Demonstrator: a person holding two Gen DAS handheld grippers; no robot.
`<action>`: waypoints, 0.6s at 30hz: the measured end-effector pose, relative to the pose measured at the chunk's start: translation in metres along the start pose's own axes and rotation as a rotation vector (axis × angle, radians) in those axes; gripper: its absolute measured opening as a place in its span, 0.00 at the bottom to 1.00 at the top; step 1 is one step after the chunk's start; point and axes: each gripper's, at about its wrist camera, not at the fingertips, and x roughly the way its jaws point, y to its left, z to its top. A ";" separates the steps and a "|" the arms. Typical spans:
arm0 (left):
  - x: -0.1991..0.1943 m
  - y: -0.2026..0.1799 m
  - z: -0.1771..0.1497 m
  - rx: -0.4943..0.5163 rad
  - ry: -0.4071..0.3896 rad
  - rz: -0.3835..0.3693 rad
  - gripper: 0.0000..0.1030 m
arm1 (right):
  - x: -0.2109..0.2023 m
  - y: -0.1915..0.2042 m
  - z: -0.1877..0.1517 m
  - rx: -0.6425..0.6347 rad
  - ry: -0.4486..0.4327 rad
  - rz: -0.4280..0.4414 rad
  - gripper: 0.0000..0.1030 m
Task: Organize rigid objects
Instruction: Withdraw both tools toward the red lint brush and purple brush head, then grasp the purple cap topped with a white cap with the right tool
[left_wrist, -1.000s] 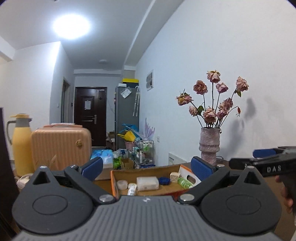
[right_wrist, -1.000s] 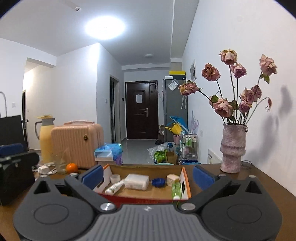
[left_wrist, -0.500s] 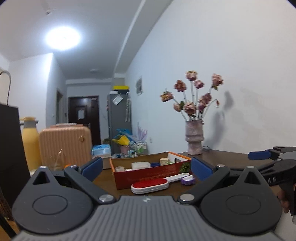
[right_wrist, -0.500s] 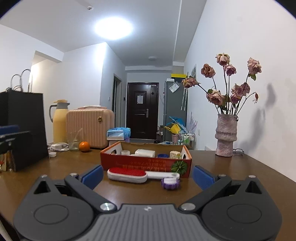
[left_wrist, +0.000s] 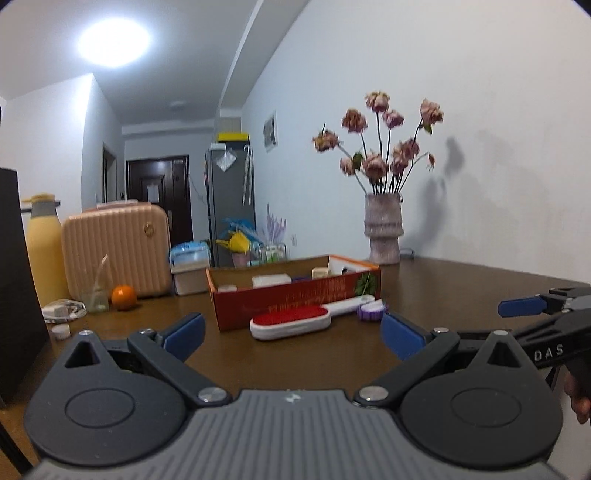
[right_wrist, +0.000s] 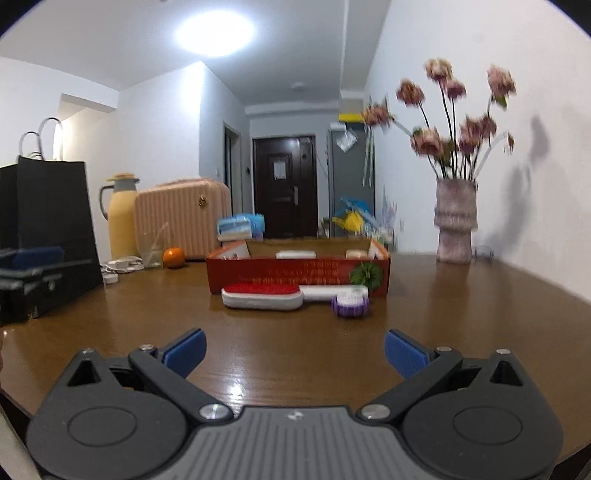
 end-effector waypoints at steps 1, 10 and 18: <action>0.005 0.002 -0.002 -0.004 0.012 0.002 1.00 | 0.006 -0.001 0.000 0.000 0.011 -0.008 1.00; 0.071 0.017 0.000 -0.031 0.142 -0.043 1.00 | 0.058 -0.026 0.021 -0.029 0.085 -0.058 0.99; 0.179 0.026 0.026 -0.028 0.225 -0.077 1.00 | 0.157 -0.064 0.055 -0.007 0.208 0.016 0.89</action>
